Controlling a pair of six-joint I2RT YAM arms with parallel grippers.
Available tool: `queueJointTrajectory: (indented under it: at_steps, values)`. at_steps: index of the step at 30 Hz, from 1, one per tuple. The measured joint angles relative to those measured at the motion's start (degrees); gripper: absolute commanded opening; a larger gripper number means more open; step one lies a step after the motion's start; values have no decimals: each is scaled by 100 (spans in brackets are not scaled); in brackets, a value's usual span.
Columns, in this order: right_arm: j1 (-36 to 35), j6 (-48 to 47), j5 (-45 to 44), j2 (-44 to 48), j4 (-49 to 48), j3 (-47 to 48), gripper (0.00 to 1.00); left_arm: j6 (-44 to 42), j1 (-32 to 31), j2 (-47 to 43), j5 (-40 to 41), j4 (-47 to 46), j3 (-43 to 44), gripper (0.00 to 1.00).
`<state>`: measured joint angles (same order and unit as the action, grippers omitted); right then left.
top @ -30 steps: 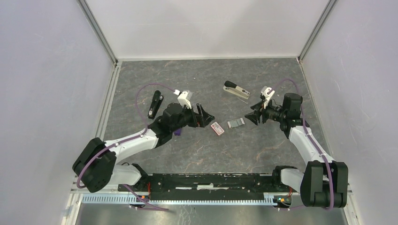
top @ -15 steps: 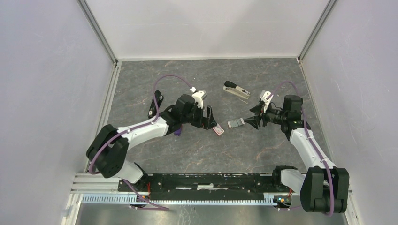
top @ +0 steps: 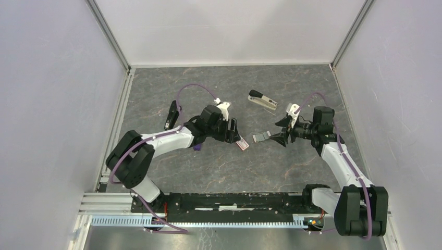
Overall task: Unload the staples from the stapler
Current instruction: Adjust the staple in the staple box, then pick up the shell from the center of the board.
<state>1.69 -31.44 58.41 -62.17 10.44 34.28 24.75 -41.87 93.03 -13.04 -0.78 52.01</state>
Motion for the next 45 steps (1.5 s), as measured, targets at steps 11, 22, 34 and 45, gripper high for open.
queueJointTrajectory:
  at_steps: [11,22,34,45]
  values:
    - [-2583,-63,-1502,-568,2,238,98,-79,0,-3593,1471,-424,-1825,100]
    - [-3963,723,-3943,-2402,87,1729,98,166,2,-6236,2385,-105,-3333,100]
    - [-4081,1464,-4824,-3324,269,2153,98,310,2,-6839,2651,98,-3493,100]
    - [-4221,1561,-4953,-3447,382,2050,86,317,2,-6846,2675,157,-3620,100]
